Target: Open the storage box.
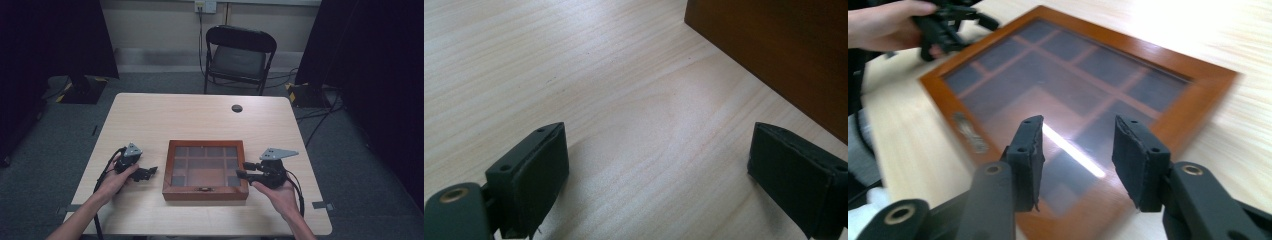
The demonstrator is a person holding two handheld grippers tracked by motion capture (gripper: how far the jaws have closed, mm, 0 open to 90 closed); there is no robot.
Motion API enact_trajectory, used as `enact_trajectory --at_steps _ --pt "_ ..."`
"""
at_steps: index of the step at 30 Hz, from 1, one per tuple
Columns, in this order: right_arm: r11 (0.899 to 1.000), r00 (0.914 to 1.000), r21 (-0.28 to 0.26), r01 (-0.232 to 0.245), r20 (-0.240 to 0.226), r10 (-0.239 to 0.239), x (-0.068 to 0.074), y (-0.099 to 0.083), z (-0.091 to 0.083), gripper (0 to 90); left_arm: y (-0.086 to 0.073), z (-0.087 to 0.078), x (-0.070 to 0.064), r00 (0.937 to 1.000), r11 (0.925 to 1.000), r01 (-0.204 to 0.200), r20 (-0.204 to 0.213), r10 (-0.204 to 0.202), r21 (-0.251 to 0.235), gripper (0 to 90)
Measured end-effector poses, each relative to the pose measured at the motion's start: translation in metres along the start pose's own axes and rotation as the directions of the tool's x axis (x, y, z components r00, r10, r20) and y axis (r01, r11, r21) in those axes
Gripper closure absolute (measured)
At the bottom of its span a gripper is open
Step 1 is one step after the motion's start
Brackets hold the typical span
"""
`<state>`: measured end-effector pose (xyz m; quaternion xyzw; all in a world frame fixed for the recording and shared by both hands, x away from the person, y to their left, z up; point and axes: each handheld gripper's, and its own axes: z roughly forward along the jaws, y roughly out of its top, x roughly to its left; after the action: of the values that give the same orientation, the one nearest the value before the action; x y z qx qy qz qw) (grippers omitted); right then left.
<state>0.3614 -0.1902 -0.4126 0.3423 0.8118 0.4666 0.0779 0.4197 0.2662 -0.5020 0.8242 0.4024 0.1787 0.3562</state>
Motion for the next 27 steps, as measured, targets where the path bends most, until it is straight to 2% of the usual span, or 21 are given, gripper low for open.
enact_trajectory --at_steps 3,7,13,15,16,19,22,27 --pt "0.999 0.9985 0.018 0.030 -0.046 -0.030 0.012 0.004 0.008 58.4 0.000 0.000 0.000 1.0000 1.0000 0.000 0.000 0.000 0.000 9.0" --pt "0.998 0.9933 0.010 0.059 -0.100 -0.058 0.026 0.017 0.015 64.0 0.000 0.000 0.000 1.0000 1.0000 0.000 -0.002 0.000 0.002 8.9" --pt "0.996 0.9871 0.016 0.087 -0.136 -0.084 0.034 0.031 0.027 69.8 0.000 0.000 0.001 0.9999 0.9999 -0.011 0.004 0.011 0.005 8.6" --pt "0.994 0.9813 0.029 0.109 -0.163 -0.103 0.040 0.036 0.038 73.8 0.000 0.000 0.001 0.9999 0.9999 -0.011 0.004 0.011 0.006 8.6" --pt "0.994 0.9813 0.029 0.109 -0.163 -0.103 0.040 0.036 0.038 73.8 0.000 0.000 0.001 0.9999 0.9999 -0.011 0.004 0.011 0.006 8.6" --pt "0.990 0.9727 0.043 0.132 -0.198 -0.121 0.047 0.038 0.050 76.3 0.000 0.000 0.001 0.9999 0.9999 -0.011 0.004 0.011 0.006 8.6" --pt "0.985 0.9646 0.082 0.151 -0.230 -0.128 0.053 0.030 0.063 79.3 0.000 0.000 0.001 0.9999 0.9999 -0.011 0.005 0.011 0.006 8.6" --pt "0.981 0.9619 0.110 0.157 -0.242 -0.127 0.053 0.021 0.070 80.5 0.000 0.000 0.001 0.9999 0.9999 -0.012 0.006 0.012 0.005 8.5"
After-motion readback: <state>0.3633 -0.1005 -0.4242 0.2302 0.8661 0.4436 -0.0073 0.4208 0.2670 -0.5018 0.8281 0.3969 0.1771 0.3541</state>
